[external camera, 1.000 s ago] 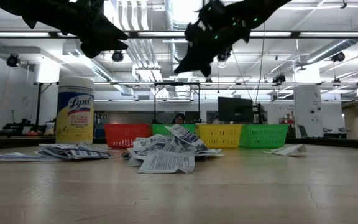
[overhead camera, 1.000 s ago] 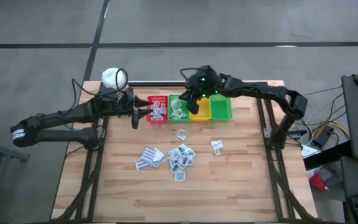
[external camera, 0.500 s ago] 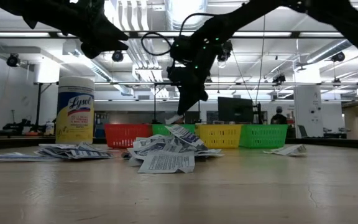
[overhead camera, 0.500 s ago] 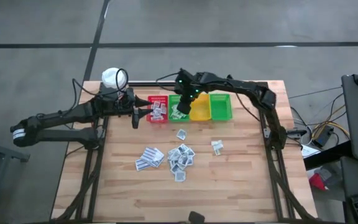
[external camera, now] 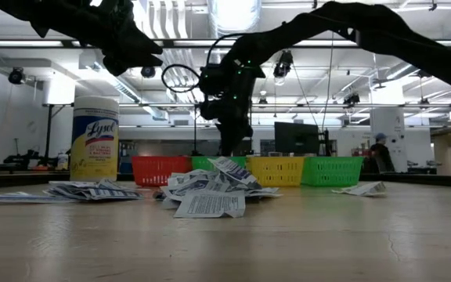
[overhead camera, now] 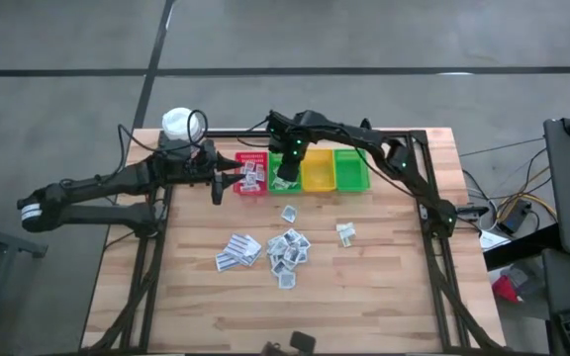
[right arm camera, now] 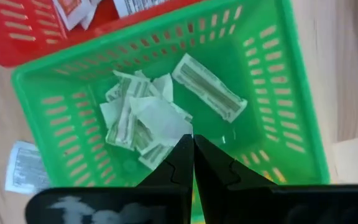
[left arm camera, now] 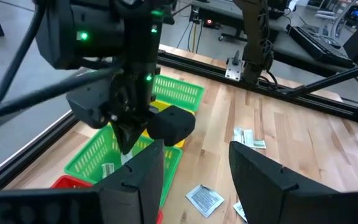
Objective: Pick & Place First Aid Supplies
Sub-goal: Put the green bandage into the left green bin
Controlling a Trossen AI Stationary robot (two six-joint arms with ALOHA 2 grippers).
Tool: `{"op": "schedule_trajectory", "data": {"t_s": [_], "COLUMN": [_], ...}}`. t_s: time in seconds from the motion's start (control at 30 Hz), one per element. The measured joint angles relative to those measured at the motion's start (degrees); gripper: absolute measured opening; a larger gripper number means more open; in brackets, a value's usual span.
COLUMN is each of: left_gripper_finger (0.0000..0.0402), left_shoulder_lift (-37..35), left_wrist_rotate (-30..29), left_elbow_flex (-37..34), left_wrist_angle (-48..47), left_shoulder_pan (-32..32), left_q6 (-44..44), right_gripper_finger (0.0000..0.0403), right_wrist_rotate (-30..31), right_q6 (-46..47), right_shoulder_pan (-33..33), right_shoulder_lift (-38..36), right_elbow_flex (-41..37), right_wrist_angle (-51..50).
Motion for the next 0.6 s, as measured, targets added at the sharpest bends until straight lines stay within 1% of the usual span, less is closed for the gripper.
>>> {"op": "schedule_trajectory", "data": {"t_s": [0.37, 0.47, 0.6], "left_gripper_finger": [0.0175, 0.0175, 0.0175], "left_shoulder_lift": [0.0, 0.0, 0.0], "left_wrist_rotate": [0.02, 0.02, 0.02], "left_elbow_flex": [0.0, 0.0, 0.0], "left_wrist_angle": [0.0, 0.0, 0.0], "left_shoulder_pan": [0.0, -0.01, -0.01], "left_q6": [0.96, 0.98, 1.01], "right_gripper_finger": [0.0013, 0.0033, 0.0073], "right_wrist_rotate": [0.15, 0.15, 0.15], "right_q6": [-4.39, -5.35, -5.66], "right_shoulder_pan": [0.0, 0.0, 0.0], "right_shoulder_lift": [0.05, 0.08, 0.05], "right_elbow_flex": [0.15, 0.15, 0.13], "right_wrist_angle": [0.4, 0.4, 0.45]}}
